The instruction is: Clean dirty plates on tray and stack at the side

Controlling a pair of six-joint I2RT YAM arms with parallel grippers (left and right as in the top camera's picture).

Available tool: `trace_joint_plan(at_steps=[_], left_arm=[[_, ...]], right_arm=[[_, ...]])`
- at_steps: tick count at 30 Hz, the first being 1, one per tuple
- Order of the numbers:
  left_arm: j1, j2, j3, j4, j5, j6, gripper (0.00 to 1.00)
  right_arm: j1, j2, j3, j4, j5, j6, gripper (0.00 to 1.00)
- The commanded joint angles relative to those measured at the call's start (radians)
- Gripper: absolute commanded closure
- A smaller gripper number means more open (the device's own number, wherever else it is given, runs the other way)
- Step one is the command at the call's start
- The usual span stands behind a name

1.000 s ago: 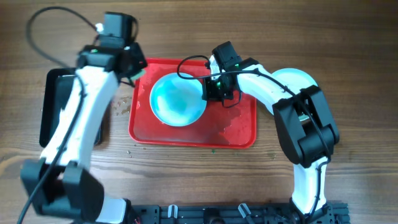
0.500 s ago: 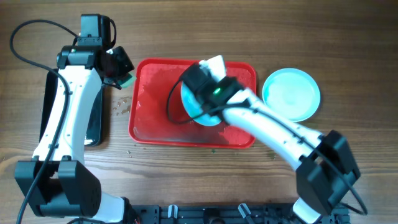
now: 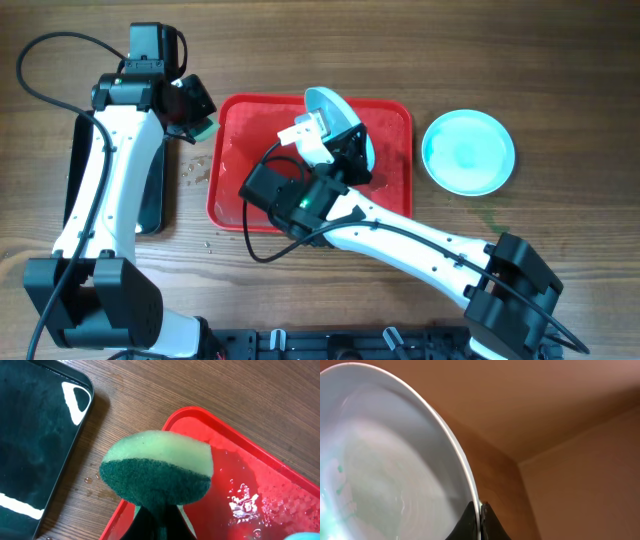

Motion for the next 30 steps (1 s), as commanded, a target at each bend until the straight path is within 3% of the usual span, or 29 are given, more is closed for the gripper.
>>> trace_joint_plan(at_steps=[1,9,15,18,25,30], left_arm=[[-0.001,0.007,0.000,0.002,0.015,-0.017,0.96],[-0.001,0.007,0.000,0.002,0.015,-0.017,0.96],[-0.001,0.007,0.000,-0.012,-0.003,-0.017,0.96],[-0.001,0.007,0.000,-0.011,-0.003,-0.017,0.96],[0.000,0.007,0.000,-0.009,-0.022,-0.017,0.96],[0.000,0.007,0.000,-0.008,-0.022,-0.016,0.96]], right_arm=[[0.002,-0.023,0.002,0.006,0.061,0.069,0.96],[-0.089,-0.086,0.002,0.011,-0.489,0.113,0.96],[-0.430,-0.267,0.002,0.037,-0.971,0.047,0.96],[-0.686,-0.286,-0.003,0.023,-1.194,0.029,0.96],[-1.190,-0.262,-0.147,0.067,-1.355,0.011,0.96],[-1.277,-0.262,-0.307,0.154,-1.354,-0.039,0.95]])
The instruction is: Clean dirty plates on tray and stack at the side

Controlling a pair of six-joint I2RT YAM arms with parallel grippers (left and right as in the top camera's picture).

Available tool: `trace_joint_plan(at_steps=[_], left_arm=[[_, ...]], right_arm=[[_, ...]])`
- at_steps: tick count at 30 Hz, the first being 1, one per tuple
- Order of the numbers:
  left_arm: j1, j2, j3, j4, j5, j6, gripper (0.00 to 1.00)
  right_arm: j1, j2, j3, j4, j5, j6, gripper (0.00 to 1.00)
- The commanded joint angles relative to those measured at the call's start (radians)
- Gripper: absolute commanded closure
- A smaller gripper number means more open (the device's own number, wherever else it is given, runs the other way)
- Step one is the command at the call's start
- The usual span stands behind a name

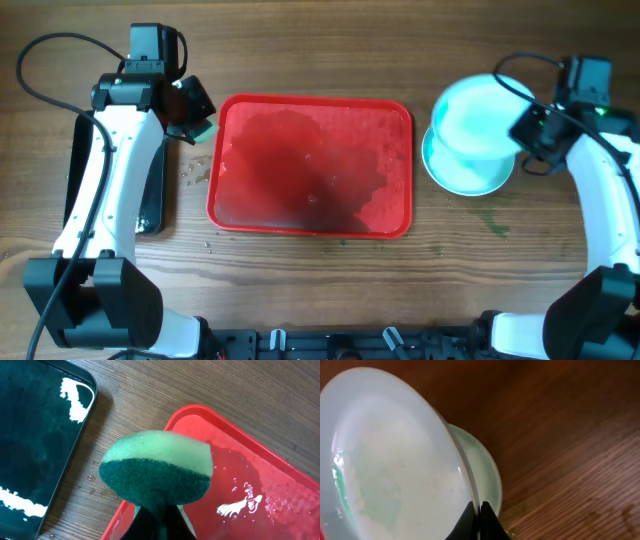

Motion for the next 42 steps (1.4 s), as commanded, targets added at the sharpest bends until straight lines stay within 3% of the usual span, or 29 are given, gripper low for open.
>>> trace_joint_plan(at_steps=[1,5,6,7,8,9,13,17,21,24,32,35,38,39,40,42], left_arm=[[0.000,0.007,0.000,0.003,-0.014,-0.016,0.96],[0.000,0.007,0.000,0.003,-0.013,-0.016,0.96],[0.000,0.007,0.000,0.002,-0.013,-0.016,0.96],[0.000,0.007,0.000,0.002,-0.013,-0.016,0.96],[0.000,0.007,0.000,0.003,-0.013,-0.016,0.96],[0.000,0.007,0.000,0.003,-0.013,-0.016,0.96],[0.000,0.007,0.000,-0.009,-0.013,-0.016,0.96],[0.015,0.006,0.001,-0.021,-0.013,-0.016,0.96],[0.088,0.006,0.001,-0.092,-0.040,-0.025,0.96],[0.161,0.007,-0.007,-0.138,-0.157,-0.073,0.96],[0.355,0.008,-0.227,0.154,-0.183,-0.107,0.95],[0.399,0.008,-0.325,0.263,-0.183,-0.107,0.84],[0.428,0.008,-0.378,0.309,-0.183,-0.107,0.61],[0.432,0.008,-0.379,0.308,-0.183,-0.107,0.58],[0.436,0.008,-0.379,0.308,-0.183,-0.107,0.49],[0.444,0.008,-0.379,0.328,-0.180,-0.106,0.14]], right_arm=[[-0.010,0.006,-0.140,0.079,-0.053,-0.045,0.96],[-0.009,0.006,-0.314,0.243,-0.067,-0.044,0.96],[-0.009,0.006,-0.329,0.247,-0.068,-0.043,0.89],[-0.009,0.006,-0.332,0.243,-0.074,-0.043,0.54],[-0.009,0.005,-0.331,0.242,-0.084,-0.043,0.38],[-0.009,0.003,-0.320,0.234,-0.115,-0.045,0.34],[0.007,-0.006,-0.180,0.133,-0.270,-0.106,0.25],[0.135,-0.013,0.076,-0.032,-0.292,-0.229,0.18],[0.338,-0.003,0.126,0.005,-0.291,-0.227,0.13],[0.484,0.049,0.126,0.053,-0.291,-0.191,0.13],[0.699,0.231,0.126,0.191,-0.302,-0.153,0.13],[0.722,0.243,0.126,0.201,-0.298,-0.163,0.13],[0.722,0.243,0.126,0.198,-0.297,-0.177,0.13],[0.722,0.243,0.126,0.196,-0.294,-0.181,0.13],[0.722,0.243,0.126,0.195,-0.290,-0.189,0.13],[0.722,0.241,0.127,0.198,-0.290,-0.202,0.13]])
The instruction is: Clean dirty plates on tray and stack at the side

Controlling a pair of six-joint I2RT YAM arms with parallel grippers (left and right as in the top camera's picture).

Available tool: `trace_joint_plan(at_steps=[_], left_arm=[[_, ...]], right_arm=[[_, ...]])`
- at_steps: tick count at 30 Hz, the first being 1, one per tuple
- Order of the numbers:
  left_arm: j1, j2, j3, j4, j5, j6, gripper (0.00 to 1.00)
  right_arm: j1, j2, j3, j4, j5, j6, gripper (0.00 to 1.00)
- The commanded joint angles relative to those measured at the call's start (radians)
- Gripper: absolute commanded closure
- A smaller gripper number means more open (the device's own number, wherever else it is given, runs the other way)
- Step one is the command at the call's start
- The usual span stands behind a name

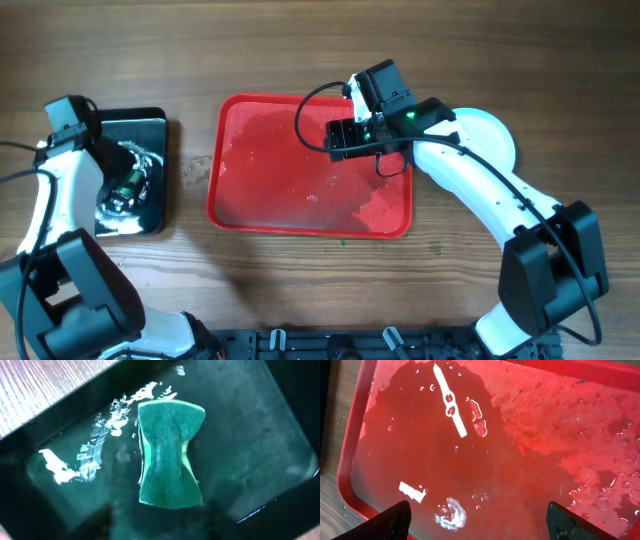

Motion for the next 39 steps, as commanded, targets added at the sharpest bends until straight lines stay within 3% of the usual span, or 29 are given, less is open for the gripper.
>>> trace_joint_plan(at_steps=[1,4,7,16,18,22,26,28,30,34,39], left_arm=[[0.011,0.001,-0.004,0.025,-0.012,-0.002,0.00],[0.011,0.001,-0.004,0.018,-0.009,-0.002,0.00],[0.011,0.001,-0.004,0.018,-0.009,-0.002,0.00],[0.011,0.001,-0.004,0.018,-0.009,-0.002,0.00],[0.011,0.001,-0.004,0.018,-0.009,-0.002,0.00],[0.011,0.001,-0.004,0.018,-0.009,-0.002,0.00],[0.011,0.001,-0.004,0.018,-0.009,-0.002,0.00],[0.011,0.001,-0.004,0.018,-0.009,-0.002,0.00],[0.011,0.001,-0.004,0.018,-0.009,-0.002,0.00],[0.011,0.001,-0.004,0.018,-0.009,-0.002,0.00],[0.011,0.001,-0.004,0.018,-0.009,-0.002,0.00]], right_arm=[[0.000,0.009,0.014,-0.002,0.000,-0.028,0.12],[0.000,-0.035,0.041,-0.030,0.000,-0.034,0.00],[0.000,-0.122,0.049,-0.053,-0.001,-0.029,0.00],[0.000,-0.602,0.049,-0.132,0.030,-0.021,0.00],[0.000,-0.673,0.048,-0.169,0.120,-0.101,0.00],[0.000,-0.769,0.047,-0.235,0.352,-0.037,0.00],[-0.010,-0.806,-0.021,-0.224,0.412,-0.056,0.00],[-0.012,-0.822,-0.111,-0.142,0.463,-0.058,0.00],[-0.039,-0.872,-0.272,0.046,0.464,-0.121,0.00],[-0.201,-1.018,-0.667,0.457,0.190,-0.210,0.00],[-0.312,-1.318,-1.092,0.739,0.095,-0.203,0.00]])
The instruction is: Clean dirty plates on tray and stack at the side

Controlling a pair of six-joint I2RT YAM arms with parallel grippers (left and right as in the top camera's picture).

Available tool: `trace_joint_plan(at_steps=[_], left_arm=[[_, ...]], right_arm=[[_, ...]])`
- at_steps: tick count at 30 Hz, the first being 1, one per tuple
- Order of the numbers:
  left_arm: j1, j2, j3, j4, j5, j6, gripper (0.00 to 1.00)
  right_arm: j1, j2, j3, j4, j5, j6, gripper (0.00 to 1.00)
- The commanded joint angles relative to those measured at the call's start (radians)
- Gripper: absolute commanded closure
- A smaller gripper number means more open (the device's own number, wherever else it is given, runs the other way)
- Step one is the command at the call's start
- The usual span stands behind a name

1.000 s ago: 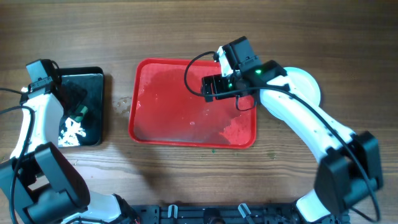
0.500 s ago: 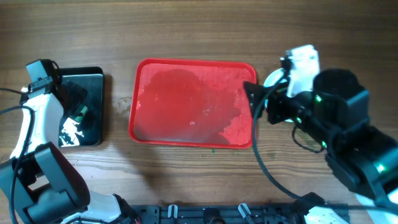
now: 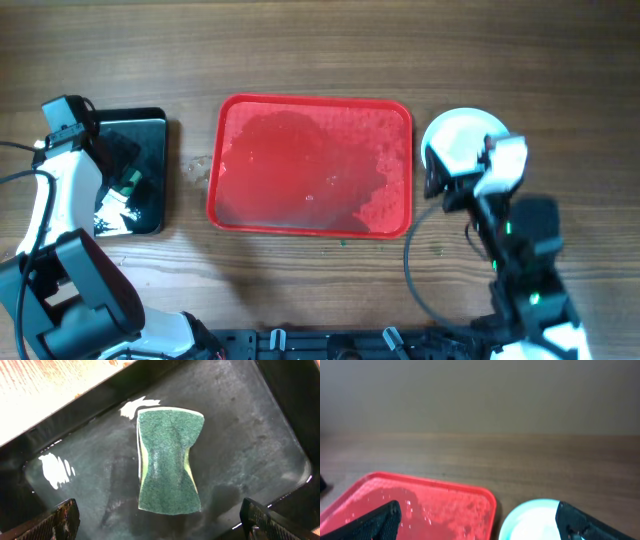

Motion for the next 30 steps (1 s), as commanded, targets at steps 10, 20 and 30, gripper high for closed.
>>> trace_joint_plan(at_steps=[10,20,30], left_arm=[[0.005,0.001,-0.004,0.001,-0.010,-0.003,0.00],[0.005,0.001,-0.004,0.001,-0.010,-0.003,0.00],[0.005,0.001,-0.004,0.001,-0.010,-0.003,0.00]], right_arm=[[-0.109,-0.480,-0.394,-0.007,-0.148,-0.025,0.00],[-0.109,-0.588,-0.392,-0.010,-0.143,-0.028,0.00],[-0.109,-0.578,-0.392,-0.011,-0.143,-0.027,0.00]])
